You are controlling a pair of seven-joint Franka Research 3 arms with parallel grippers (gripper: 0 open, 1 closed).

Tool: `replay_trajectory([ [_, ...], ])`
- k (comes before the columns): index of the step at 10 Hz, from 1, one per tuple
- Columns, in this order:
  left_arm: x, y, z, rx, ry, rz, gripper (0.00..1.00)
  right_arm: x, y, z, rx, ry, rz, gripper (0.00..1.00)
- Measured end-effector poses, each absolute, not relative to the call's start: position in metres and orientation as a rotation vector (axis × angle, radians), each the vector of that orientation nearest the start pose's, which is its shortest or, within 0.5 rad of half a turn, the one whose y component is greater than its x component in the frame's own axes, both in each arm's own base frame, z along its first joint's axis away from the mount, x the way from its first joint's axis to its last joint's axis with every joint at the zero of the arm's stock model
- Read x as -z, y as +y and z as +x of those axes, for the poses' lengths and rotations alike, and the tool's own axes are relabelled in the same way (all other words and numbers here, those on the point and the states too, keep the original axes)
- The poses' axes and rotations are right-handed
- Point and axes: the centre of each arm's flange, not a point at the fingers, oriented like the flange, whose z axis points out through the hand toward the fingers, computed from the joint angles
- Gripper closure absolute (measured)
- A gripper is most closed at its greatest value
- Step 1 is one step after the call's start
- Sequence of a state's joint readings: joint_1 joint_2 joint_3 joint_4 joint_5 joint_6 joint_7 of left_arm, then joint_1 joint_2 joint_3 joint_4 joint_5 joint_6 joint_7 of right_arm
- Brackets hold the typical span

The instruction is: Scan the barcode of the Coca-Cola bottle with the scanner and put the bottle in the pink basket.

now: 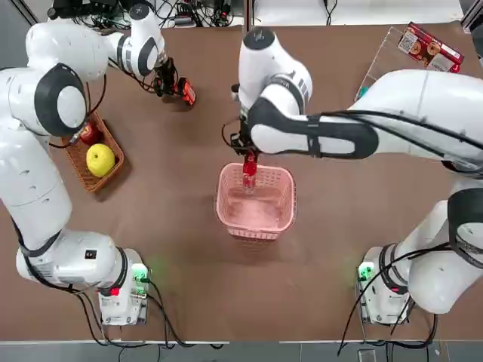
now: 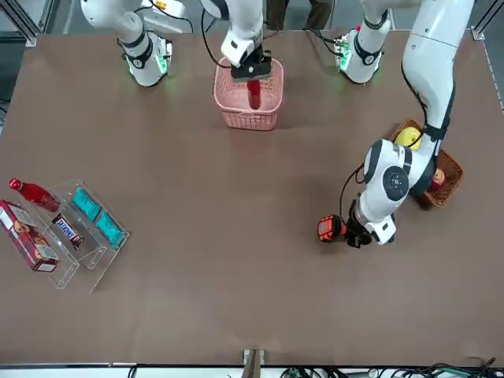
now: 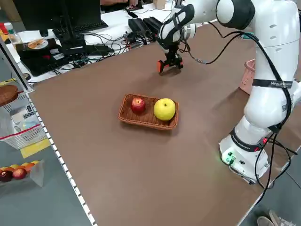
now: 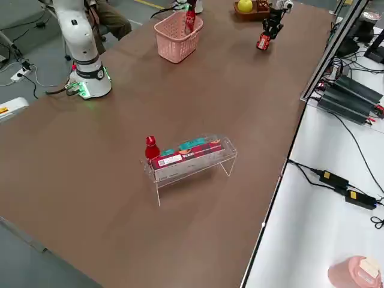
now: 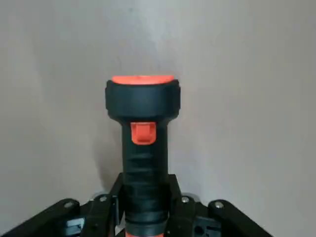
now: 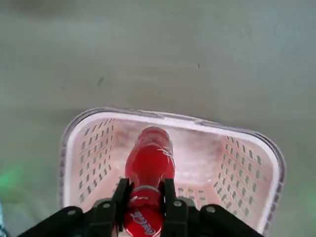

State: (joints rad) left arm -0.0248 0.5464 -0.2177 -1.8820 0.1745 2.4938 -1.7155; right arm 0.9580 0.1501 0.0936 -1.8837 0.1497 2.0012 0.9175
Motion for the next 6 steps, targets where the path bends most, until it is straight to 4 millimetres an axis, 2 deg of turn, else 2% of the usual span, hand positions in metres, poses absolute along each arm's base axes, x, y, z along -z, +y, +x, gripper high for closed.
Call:
replay_trajectory([
  [2,-0.226,-0.134,0.627,0.093,-2.031,-2.475,0.63,-0.390,0.525,0.267,-0.224,-0.153,-3.107,0.67],
  [4,-0.226,-0.136,0.627,0.093,-2.027,-2.479,0.63,-0.385,0.530,0.254,-0.226,-0.147,-3.115,0.67],
  [6,-0.223,-0.137,0.626,0.089,-2.021,-2.482,0.63,-0.385,0.529,0.257,-0.222,-0.137,-3.117,0.63],
])
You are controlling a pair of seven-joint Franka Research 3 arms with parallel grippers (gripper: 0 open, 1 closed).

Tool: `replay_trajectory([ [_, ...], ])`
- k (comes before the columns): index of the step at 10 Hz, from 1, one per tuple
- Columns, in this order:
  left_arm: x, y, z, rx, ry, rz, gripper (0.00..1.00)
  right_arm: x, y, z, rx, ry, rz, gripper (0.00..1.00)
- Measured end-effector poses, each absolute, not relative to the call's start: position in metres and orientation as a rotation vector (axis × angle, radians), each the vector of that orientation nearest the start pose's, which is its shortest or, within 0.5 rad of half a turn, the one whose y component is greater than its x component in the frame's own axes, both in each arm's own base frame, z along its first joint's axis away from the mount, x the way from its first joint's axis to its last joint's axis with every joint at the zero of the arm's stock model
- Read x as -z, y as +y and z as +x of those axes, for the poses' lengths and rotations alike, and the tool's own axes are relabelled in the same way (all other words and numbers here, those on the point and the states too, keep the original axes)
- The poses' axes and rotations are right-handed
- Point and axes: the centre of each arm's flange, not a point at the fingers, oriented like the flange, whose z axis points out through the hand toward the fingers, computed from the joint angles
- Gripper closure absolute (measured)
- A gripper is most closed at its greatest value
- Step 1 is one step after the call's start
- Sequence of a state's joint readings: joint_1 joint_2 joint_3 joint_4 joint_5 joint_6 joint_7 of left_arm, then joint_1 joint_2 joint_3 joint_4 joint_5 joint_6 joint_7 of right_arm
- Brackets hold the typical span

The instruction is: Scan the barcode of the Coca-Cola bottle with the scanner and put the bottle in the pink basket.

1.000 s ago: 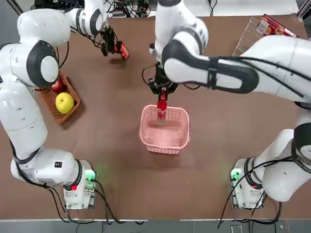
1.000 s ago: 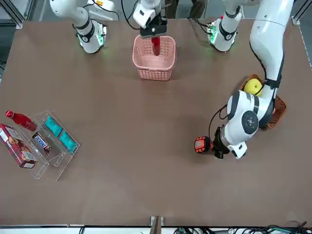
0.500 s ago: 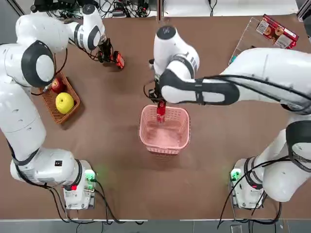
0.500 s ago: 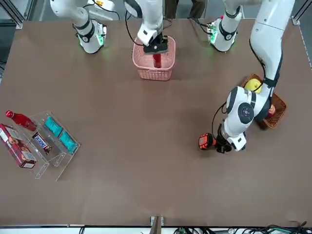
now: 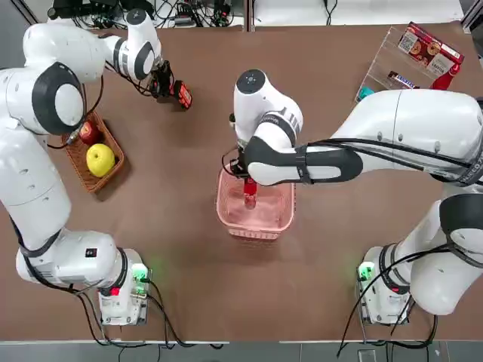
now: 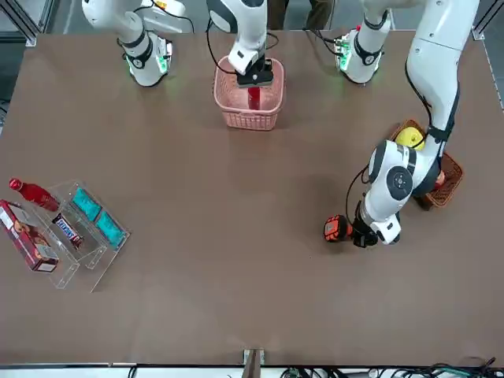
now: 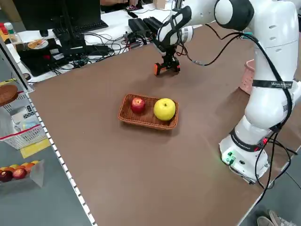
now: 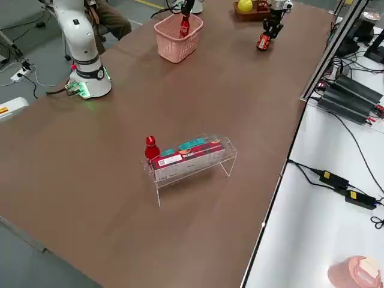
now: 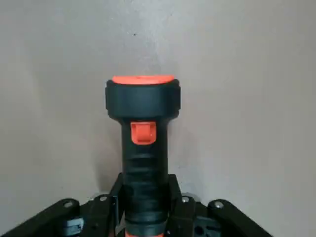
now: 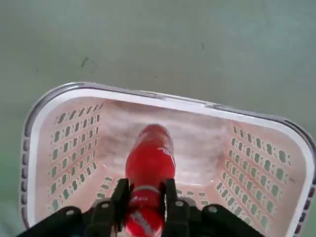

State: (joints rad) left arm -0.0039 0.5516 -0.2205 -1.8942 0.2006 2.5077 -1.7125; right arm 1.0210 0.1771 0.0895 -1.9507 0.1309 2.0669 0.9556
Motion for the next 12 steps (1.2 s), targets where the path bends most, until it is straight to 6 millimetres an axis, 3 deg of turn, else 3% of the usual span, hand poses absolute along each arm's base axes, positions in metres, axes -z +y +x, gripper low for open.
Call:
replay_trajectory([
  [3,-0.217,-0.127,0.629,0.091,-2.040,-2.477,0.63,-0.387,0.525,0.266,-0.200,-0.118,-3.122,0.45],
  [5,-0.216,-0.127,0.629,0.093,-2.030,-2.488,0.63,-0.398,0.519,0.286,-0.175,-0.065,-3.104,0.33],
  [7,-0.216,-0.127,0.629,0.095,-2.020,-2.499,0.63,-0.434,0.503,0.316,-0.143,0.012,-3.082,0.23],
  [8,-0.216,-0.127,0.629,0.096,-2.019,-2.500,0.63,-0.461,0.486,0.340,-0.131,0.059,-3.083,0.10],
  [9,-0.216,-0.127,0.630,0.096,-2.015,-2.503,0.63,-0.490,0.466,0.368,-0.119,0.092,-3.081,0.03],
  [10,-0.216,-0.127,0.629,0.096,-2.002,-2.515,0.50,-0.516,0.439,0.399,-0.111,0.129,-3.074,0.01],
  [12,-0.220,-0.129,0.633,0.117,-1.943,-2.577,0.21,-0.544,0.384,0.455,-0.075,0.259,-3.044,0.01],
])
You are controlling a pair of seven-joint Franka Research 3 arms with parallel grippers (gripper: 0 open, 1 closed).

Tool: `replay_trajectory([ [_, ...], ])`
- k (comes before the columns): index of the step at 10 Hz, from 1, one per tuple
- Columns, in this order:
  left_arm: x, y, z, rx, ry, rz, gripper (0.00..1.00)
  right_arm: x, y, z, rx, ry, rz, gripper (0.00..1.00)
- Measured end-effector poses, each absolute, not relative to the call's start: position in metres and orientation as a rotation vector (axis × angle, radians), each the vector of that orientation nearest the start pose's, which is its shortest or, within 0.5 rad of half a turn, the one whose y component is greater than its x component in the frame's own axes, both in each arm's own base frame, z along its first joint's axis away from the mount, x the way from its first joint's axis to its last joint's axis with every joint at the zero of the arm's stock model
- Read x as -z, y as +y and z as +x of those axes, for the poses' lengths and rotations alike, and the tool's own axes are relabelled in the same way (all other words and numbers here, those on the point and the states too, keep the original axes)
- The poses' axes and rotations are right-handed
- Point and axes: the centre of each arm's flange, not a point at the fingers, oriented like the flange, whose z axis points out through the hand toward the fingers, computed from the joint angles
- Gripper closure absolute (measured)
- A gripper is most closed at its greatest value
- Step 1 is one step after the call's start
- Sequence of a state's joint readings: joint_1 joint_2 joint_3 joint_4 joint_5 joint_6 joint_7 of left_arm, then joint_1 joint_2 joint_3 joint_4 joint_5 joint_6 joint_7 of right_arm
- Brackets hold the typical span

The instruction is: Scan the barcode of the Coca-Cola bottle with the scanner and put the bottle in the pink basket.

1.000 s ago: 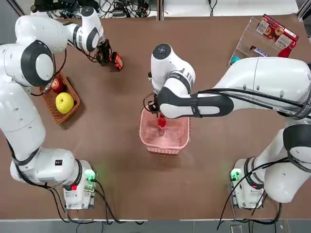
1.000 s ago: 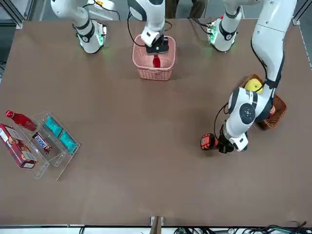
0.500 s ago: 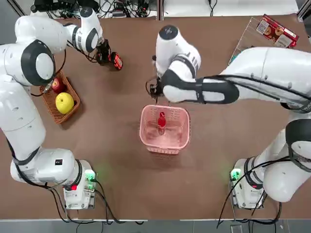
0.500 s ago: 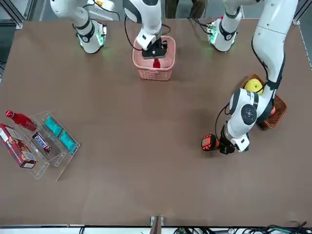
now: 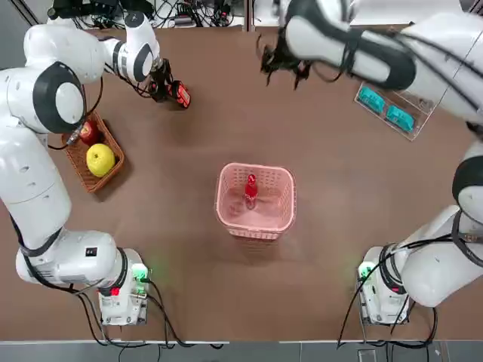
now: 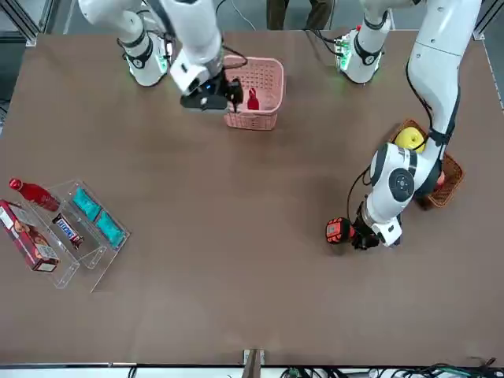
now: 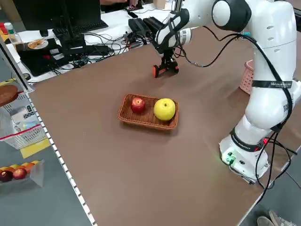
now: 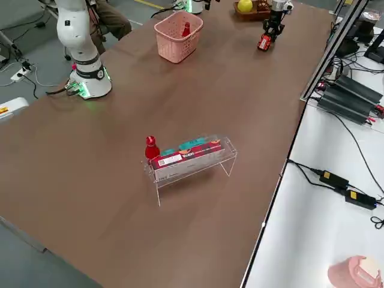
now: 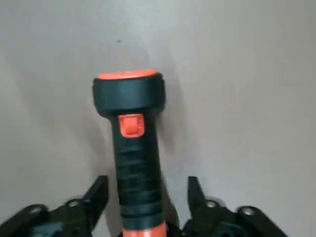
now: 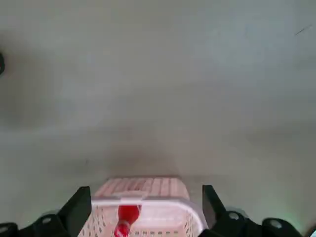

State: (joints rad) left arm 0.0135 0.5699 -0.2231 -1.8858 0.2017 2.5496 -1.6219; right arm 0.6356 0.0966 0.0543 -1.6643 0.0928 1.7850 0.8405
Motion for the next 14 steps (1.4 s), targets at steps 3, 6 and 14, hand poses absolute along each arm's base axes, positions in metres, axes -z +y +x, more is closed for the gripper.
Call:
replay_trajectory([
  [3,-0.257,-0.124,0.659,0.175,-1.800,-2.681,0.00,-0.565,0.286,0.524,-0.022,0.234,-3.031,0.01],
  [6,-0.353,-0.077,0.702,0.334,-1.546,-2.735,0.00,-0.572,0.158,0.568,-0.070,0.036,-3.079,0.01],
  [14,-0.431,0.088,0.712,0.321,-0.648,-2.905,0.00,-0.644,-0.007,0.569,-0.077,0.128,-3.152,0.01],
])
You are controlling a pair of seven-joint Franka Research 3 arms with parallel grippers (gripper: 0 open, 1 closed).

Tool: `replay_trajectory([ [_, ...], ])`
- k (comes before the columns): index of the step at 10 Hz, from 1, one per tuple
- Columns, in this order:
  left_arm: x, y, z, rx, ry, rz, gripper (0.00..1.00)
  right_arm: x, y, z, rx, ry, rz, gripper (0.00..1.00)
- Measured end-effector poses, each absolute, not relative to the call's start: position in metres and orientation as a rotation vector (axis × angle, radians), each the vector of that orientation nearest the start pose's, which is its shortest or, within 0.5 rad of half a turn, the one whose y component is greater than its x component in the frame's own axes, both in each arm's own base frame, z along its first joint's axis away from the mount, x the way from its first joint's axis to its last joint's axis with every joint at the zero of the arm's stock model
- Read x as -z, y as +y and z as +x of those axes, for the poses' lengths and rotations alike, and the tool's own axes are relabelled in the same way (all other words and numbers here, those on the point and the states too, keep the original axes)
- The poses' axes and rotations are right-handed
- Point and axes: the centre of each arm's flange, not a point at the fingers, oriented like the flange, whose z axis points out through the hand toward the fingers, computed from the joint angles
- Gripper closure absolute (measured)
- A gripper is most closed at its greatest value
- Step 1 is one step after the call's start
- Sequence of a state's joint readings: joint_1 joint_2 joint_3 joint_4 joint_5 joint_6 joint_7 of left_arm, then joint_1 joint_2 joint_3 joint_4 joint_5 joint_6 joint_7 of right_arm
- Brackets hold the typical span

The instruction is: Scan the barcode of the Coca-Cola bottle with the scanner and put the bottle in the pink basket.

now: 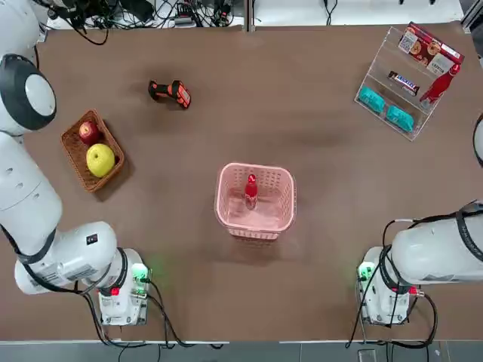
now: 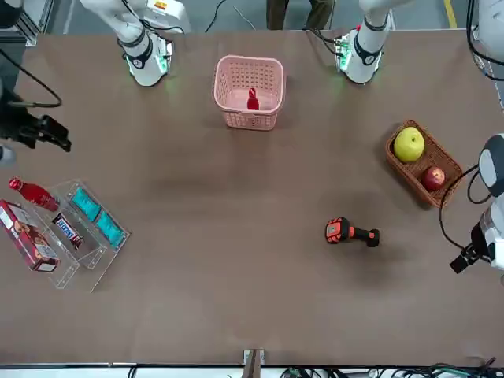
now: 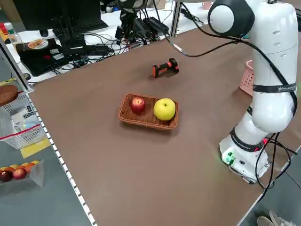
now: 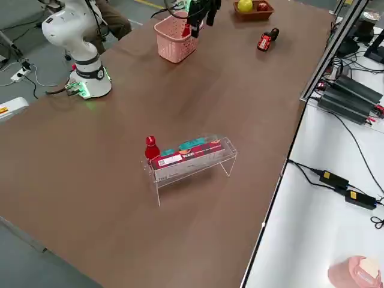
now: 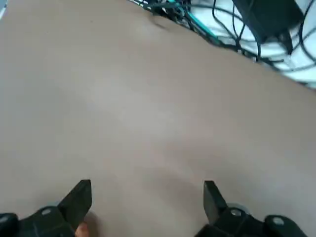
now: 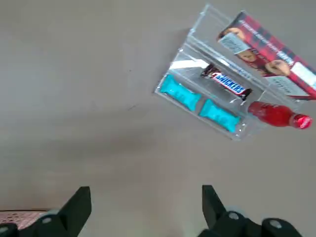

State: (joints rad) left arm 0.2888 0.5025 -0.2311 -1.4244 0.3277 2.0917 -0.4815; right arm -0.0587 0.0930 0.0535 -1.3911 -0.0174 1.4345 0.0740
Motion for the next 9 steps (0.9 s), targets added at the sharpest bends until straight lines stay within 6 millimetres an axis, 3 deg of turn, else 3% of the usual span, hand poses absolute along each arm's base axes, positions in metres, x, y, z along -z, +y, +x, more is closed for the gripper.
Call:
replay_trajectory([
  [1,-0.456,0.088,0.707,0.318,-0.556,-2.937,0.00,-0.644,-0.023,0.569,-0.078,0.132,-3.147,0.01],
  [2,-0.484,0.086,0.695,0.293,-0.461,-2.974,0.00,-0.644,-0.027,0.569,-0.076,0.133,-3.142,0.01],
  [4,-0.543,0.076,0.659,0.182,-0.376,-3.010,0.00,-0.645,-0.022,0.570,-0.070,0.118,-3.136,0.01],
  [5,-0.567,0.062,0.640,0.120,-0.347,-3.018,0.00,-0.645,-0.021,0.570,-0.069,0.116,-3.131,0.01],
  [7,-0.604,0.025,0.609,0.048,-0.302,-3.058,0.00,-0.649,-0.017,0.569,-0.056,0.109,-3.099,0.01],
  [9,-0.626,0.001,0.587,0.008,-0.264,-3.092,0.00,-0.662,-0.016,0.563,-0.022,0.106,-3.096,0.01],
])
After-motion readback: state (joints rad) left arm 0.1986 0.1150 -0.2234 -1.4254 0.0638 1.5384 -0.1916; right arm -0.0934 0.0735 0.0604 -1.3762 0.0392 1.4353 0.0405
